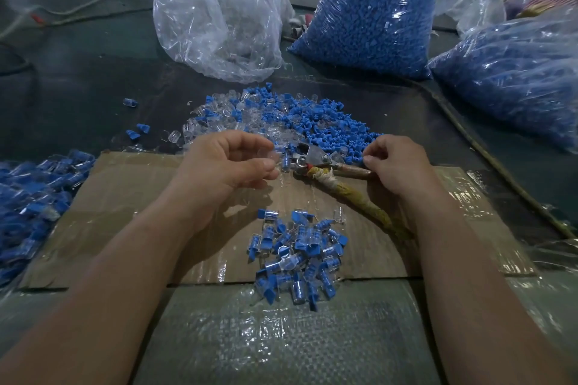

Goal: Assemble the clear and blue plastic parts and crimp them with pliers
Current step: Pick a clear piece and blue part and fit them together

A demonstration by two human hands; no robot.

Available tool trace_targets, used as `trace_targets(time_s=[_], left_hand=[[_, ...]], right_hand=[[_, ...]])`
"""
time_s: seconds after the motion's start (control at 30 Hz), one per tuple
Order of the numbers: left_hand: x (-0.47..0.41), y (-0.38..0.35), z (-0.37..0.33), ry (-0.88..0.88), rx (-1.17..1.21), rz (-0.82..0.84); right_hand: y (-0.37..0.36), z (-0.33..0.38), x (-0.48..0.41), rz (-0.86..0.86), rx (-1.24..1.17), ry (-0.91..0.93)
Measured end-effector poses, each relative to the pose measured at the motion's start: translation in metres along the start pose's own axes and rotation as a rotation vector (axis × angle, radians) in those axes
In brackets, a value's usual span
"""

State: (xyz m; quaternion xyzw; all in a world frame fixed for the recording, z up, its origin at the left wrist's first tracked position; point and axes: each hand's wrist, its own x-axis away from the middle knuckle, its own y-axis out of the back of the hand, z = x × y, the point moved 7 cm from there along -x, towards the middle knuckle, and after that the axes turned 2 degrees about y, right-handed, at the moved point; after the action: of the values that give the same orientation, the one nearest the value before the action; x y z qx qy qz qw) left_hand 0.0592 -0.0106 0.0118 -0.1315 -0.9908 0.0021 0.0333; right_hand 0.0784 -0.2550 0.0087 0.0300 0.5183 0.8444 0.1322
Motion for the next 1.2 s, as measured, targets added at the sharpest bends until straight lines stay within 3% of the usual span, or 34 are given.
trace_targets(time_s=[0.17, 0.3, 0.43, 0.67, 0.9, 1.2], left_hand=[[0.001, 0.001, 0.001, 0.025, -0.022, 0.011], [0.001, 0.004, 0.004, 0.037, -0.008, -0.039], [0.002, 0.0, 0.006, 0.067, 0.037, -0.026], [0.001, -0.004, -0.003, -0.033, -0.096, -0.05], [0.004, -0.008, -0.005, -0.108, -0.166, -0.049], [0.006, -0.006, -0.01, -0.168, -0.214, -0.096]], right_hand=[[0.009, 0.001, 0.002, -0.108, -0.033, 0.015], [0.026, 0.013, 0.012, -0.26, -0.306, 0.051], [0.014, 0.054, 0.036, -0.096, -0.625, 0.172], [-0.004, 0.092, 0.059, 0.054, -0.692, 0.338], [-0.015, 0.092, 0.058, 0.086, -0.682, 0.321], [-0.019, 0.093, 0.058, 0.205, -0.904, 0.288]])
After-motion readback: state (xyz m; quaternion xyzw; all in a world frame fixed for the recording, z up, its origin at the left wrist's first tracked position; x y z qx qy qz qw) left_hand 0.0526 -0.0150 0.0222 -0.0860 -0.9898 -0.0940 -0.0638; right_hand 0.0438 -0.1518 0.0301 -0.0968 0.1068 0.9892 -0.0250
